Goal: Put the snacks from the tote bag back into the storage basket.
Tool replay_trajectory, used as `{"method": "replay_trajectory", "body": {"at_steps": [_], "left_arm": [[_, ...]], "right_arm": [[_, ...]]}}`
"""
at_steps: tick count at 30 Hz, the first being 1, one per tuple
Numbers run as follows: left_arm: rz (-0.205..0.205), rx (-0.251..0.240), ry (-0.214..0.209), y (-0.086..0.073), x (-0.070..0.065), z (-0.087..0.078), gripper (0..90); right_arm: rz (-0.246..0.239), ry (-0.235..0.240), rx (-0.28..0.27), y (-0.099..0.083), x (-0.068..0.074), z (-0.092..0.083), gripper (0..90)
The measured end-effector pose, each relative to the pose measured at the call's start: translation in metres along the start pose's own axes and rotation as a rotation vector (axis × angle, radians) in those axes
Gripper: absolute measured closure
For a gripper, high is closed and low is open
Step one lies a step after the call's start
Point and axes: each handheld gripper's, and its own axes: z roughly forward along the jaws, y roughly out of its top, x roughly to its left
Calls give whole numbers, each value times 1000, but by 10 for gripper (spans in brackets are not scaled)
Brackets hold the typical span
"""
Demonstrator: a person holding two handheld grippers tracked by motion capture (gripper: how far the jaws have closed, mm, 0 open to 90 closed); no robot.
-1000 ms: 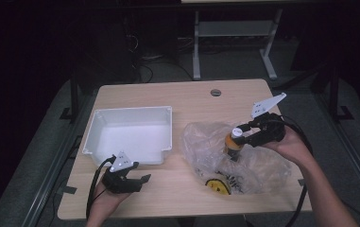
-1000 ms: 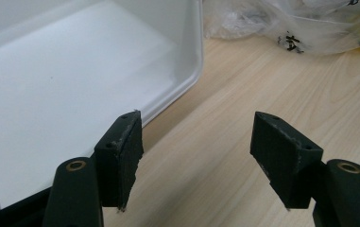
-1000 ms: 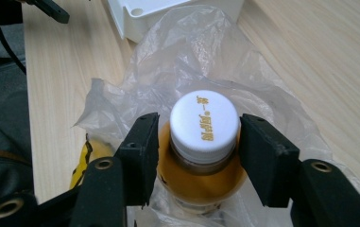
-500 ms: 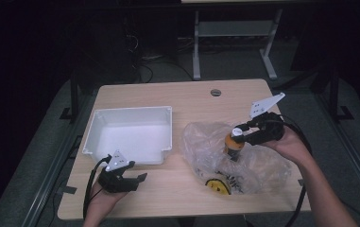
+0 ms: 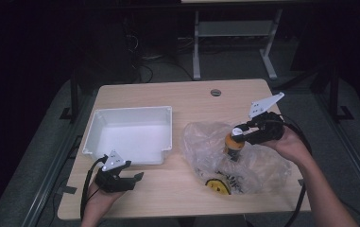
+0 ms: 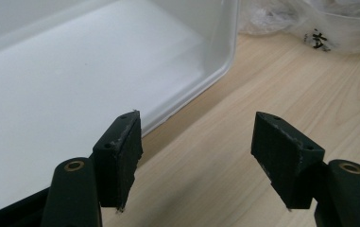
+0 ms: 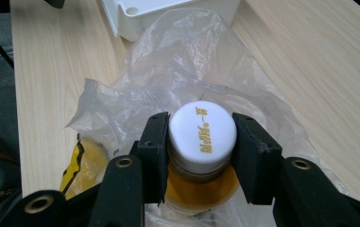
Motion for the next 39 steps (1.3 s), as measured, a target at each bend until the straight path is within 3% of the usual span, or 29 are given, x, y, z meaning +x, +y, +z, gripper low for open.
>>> {"method": "replay_trajectory", "body": {"at_steps": [6, 15, 23, 39], "left_arm": [[-5, 4, 21, -2, 4, 0, 327], [-21, -12, 14, -1, 5, -2, 323], [-20, -12, 25, -2, 5, -2, 319], [-23, -6, 37, -4, 8, 0, 316]], "right_arm": [[6, -17, 12, 2, 2, 0, 586], [11, -34, 23, 4, 4, -3, 587], [22, -44, 3, 7, 3, -8, 587], [32, -63, -11, 29, 9, -33, 588]]}}
